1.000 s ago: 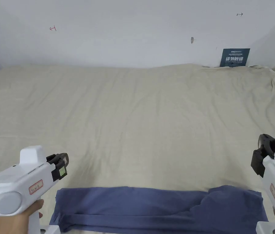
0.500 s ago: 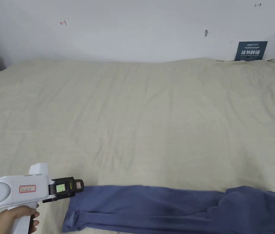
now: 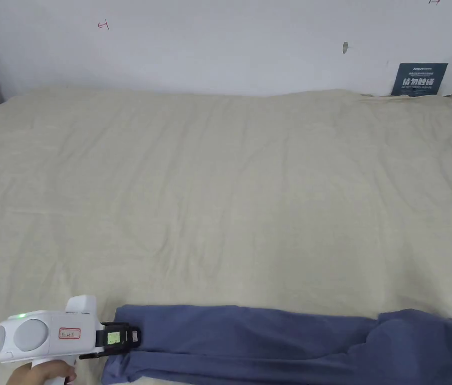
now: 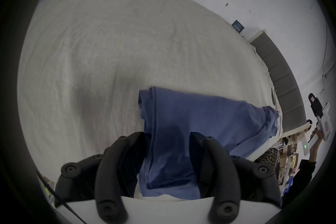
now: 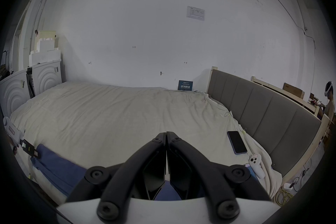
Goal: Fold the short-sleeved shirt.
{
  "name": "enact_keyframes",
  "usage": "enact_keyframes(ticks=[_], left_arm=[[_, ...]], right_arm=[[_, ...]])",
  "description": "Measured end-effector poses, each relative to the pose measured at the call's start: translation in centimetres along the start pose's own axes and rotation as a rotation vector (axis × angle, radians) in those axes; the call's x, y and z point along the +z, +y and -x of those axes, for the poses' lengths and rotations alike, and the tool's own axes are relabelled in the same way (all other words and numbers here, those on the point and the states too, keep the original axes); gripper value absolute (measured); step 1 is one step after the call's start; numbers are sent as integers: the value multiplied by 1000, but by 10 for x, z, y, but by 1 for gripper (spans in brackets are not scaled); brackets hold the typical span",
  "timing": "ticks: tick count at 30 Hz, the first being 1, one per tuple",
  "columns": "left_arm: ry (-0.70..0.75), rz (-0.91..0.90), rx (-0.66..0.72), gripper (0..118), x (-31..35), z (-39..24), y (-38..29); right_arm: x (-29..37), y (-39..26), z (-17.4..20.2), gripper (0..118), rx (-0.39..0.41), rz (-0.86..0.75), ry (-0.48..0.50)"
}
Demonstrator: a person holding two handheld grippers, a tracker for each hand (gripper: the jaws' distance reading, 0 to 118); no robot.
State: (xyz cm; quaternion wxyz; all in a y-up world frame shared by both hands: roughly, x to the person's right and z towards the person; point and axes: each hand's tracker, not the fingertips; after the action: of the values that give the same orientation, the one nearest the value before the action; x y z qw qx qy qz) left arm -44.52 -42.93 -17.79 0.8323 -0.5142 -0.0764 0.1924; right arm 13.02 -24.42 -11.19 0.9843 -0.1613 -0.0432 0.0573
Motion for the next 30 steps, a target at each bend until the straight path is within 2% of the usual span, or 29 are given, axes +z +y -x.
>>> enact_keyframes(ticks=[1, 4, 5, 10, 16, 22, 30], left_arm=[[26, -2, -18, 49, -1, -2, -2], [49, -17, -51, 21, -1, -5, -1], [41, -13, -49, 15, -3, -7, 0], [66, 11, -75, 6, -11, -20, 0], [102, -18, -136, 2, 11, -28, 6], [95, -56, -134, 1, 42, -27, 26], [211, -66, -91, 1, 82, -11, 36]], right_arm=[[0, 0, 0, 0, 0, 3, 0], [0, 1, -1, 0, 1, 8, -3], [0, 1, -1, 0, 0, 12, -2], [1, 0, -7, 0, -5, 12, -8], [2, 2, -13, 0, -13, 7, -11], [0, 5, -14, 0, -19, -5, -4], [-3, 6, -14, 0, -30, -17, 10]])
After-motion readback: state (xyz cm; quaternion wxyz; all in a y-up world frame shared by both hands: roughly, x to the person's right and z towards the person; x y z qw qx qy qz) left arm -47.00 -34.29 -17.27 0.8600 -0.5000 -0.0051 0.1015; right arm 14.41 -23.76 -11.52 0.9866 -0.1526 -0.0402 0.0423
